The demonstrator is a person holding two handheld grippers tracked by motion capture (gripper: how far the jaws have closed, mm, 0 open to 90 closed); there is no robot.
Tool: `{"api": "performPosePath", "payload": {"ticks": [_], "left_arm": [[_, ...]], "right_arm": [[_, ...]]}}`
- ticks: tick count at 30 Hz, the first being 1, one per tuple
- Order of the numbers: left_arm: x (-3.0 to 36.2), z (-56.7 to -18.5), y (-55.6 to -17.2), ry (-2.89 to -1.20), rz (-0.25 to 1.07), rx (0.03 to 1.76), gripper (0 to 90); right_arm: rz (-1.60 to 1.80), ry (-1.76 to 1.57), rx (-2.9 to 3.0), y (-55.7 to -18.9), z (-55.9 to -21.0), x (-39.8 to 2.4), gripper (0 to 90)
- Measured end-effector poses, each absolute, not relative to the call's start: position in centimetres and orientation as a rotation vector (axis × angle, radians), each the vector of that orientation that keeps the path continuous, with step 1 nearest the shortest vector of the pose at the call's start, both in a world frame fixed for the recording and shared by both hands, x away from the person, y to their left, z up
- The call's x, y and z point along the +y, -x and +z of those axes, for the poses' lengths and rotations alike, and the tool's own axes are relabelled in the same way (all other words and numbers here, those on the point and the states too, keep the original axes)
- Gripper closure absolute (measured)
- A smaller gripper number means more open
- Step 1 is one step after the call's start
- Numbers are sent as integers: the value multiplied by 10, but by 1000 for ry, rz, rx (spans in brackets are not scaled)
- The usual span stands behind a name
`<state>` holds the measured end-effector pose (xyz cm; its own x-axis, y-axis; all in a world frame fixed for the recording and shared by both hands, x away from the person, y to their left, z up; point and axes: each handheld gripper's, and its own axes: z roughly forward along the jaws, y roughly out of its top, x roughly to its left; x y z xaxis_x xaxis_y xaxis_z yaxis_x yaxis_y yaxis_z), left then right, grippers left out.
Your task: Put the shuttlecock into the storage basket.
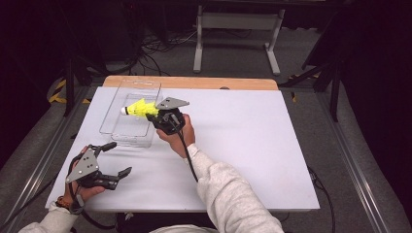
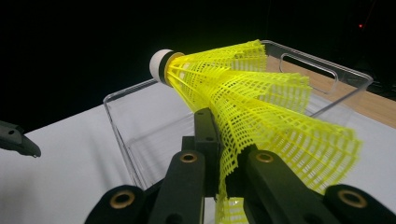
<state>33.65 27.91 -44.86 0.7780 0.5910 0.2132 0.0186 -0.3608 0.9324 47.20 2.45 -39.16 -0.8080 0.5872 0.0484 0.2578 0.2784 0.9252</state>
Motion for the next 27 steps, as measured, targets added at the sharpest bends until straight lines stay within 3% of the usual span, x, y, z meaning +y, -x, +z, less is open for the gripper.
{"api": "performPosePath", "payload": {"ticks": [27], "left_arm": [[288, -447, -330, -1831, 645, 484, 69]], "right_arm": [[1520, -714, 2319, -481, -396, 72, 885]]}}
